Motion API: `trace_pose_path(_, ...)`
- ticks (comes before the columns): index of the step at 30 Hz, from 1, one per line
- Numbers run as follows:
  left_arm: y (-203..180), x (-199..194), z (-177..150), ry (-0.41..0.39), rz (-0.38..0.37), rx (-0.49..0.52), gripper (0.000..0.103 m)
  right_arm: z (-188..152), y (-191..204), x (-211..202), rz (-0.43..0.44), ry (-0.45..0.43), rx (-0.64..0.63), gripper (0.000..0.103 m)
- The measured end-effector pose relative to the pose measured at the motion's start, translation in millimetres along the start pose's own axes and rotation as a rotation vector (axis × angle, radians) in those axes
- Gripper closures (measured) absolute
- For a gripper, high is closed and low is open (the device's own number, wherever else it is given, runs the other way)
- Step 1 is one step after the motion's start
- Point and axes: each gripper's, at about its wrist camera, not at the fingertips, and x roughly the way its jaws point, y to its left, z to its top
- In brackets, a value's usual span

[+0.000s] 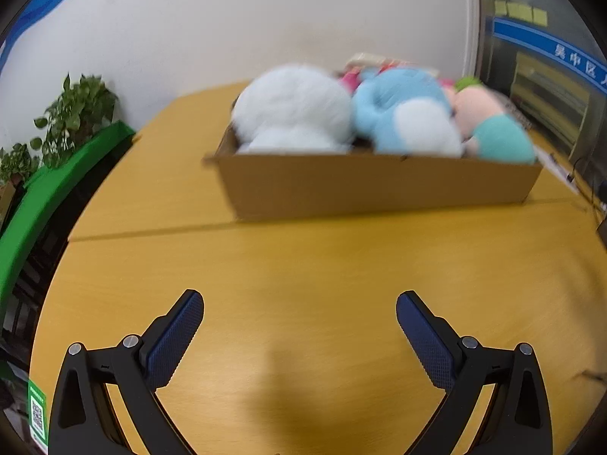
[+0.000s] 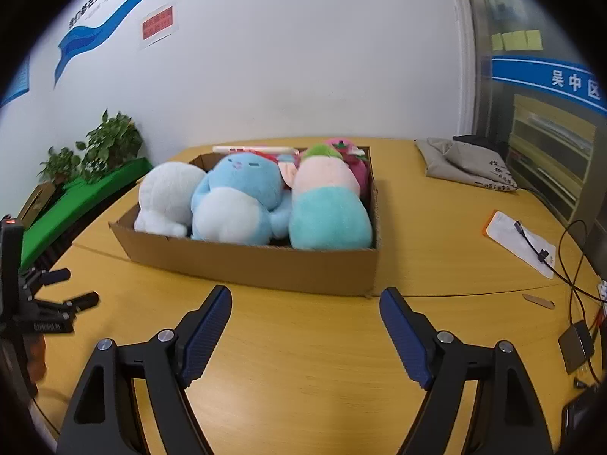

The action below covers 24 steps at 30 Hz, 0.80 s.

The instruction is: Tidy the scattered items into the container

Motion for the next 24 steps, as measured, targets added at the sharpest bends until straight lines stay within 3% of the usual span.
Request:
trace_pose_path(2,24.3,17.4,-13.6,0.057,-0.010,0.025,0.000,-13.8,-22.3,11.6,-0.006,0.044,-0.061,0.022)
trace_pose_path(6,62.0,44.4,-32.2,0.128,0.044,0.071,0.000,-43.8,-45.1,35.0,-0.062,0.141,-0.208,0.022)
trace_pose_path(12,108.2,57.8,-36.3,0.122,-0.104,0.029,0.000,-65.8,-70.1,55.6,0.027,0.229,-0.240,0.022)
trace_pose_path(19,136.7,65.6,-32.9,0.060,-0.153,0.085,0.000,-71.6,-86.3,76.2,0.110,0.273,-0.250,0.022)
trace_pose_path(24,157.4,70.6,-29.8,0.061,-0.205,0.143,0.000,-69.8,-92.5,79.4,0.169,0.301,-0.284,0.012)
